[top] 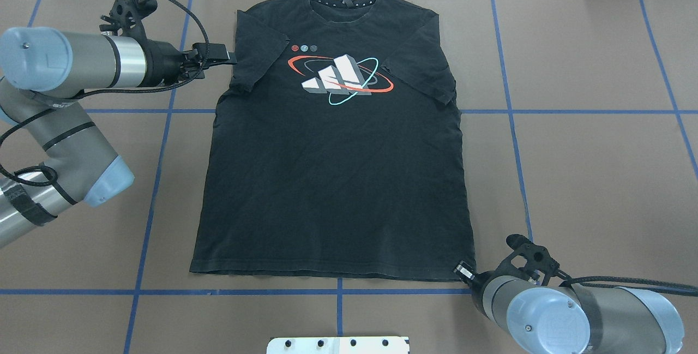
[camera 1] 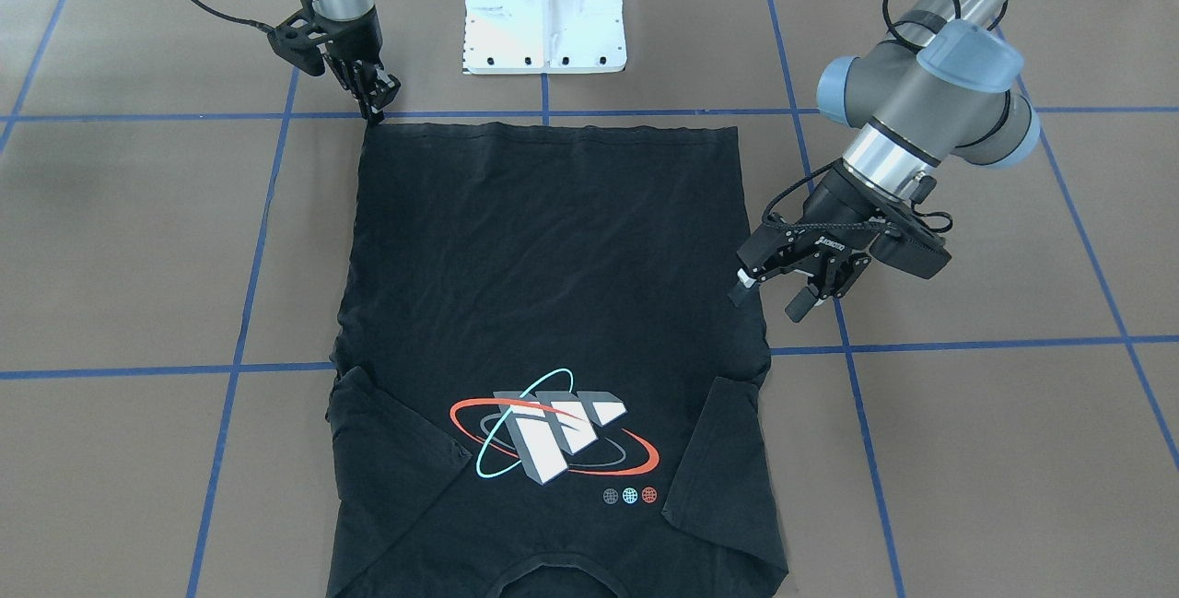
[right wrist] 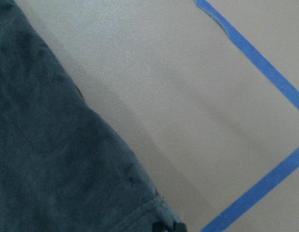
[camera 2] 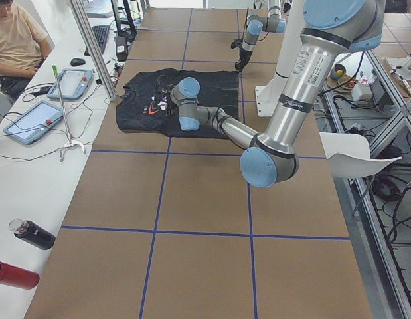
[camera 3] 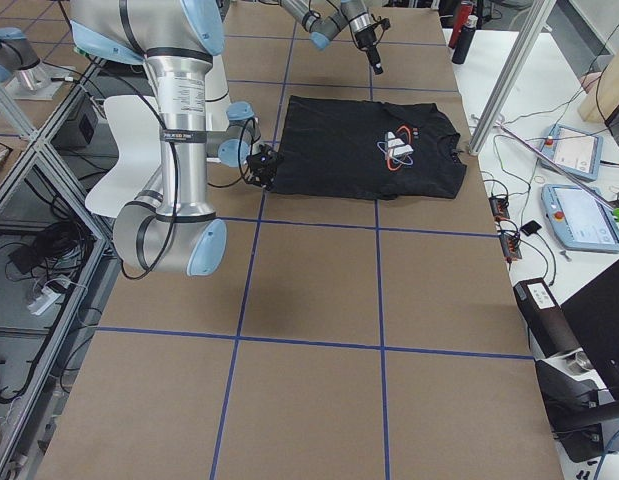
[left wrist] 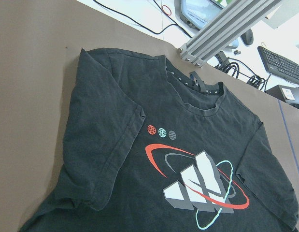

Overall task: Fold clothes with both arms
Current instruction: 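Move the left gripper down to the hem corner nearest it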

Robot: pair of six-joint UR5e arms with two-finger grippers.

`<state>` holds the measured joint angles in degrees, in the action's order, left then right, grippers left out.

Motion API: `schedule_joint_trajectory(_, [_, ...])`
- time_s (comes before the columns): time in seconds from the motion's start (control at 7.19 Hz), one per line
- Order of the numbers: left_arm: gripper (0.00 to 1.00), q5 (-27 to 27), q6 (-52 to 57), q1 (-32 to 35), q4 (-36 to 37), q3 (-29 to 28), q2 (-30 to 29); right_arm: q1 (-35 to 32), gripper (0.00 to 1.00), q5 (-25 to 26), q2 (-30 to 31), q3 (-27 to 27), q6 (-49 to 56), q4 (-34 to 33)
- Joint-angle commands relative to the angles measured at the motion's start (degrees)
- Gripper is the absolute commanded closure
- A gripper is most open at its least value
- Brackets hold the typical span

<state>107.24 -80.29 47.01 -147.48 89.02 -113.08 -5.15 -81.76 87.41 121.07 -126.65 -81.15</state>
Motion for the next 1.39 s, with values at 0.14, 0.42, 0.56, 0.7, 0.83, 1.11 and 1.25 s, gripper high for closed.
schedule_joint_trajectory(0.14, [0.00,0.3,-0.3,-0.1,0.0,0.1,0.0,-0.2,1.00,-0.2,0.2,1.3,0.0,-0.1])
schedule_joint_trajectory(0.42, [0.00,0.0,-5.5,-1.8,0.3,2.1,0.5,0.0,1.00,-0.7,4.1,4.9,0.0,-0.1])
schedule_joint_trajectory(0.56, [0.00,-0.2,-8.8,-2.5,1.5,5.9,3.6,0.8,1.00,-0.9,5.6,5.7,-0.1,0.0])
schedule_joint_trajectory(0.7, [0.00,-1.9,-9.2,-4.7,4.3,12.3,9.6,1.9,1.00,-1.2,6.0,6.5,-0.1,-0.1])
schedule_joint_trajectory(0.83, [0.00,-6.6,-12.2,-9.3,7.9,19.2,15.3,3.0,1.00,-1.4,7.0,7.1,-0.1,0.0])
schedule_joint_trajectory(1.11, [0.00,-13.0,-18.9,-18.2,18.7,27.3,19.4,4.4,1.00,-1.3,10.0,9.7,0.0,0.1])
schedule_joint_trajectory(1.25, [0.00,-14.7,-24.5,-22.4,24.9,29.4,19.5,4.4,1.00,-1.3,10.5,9.9,0.0,0.2])
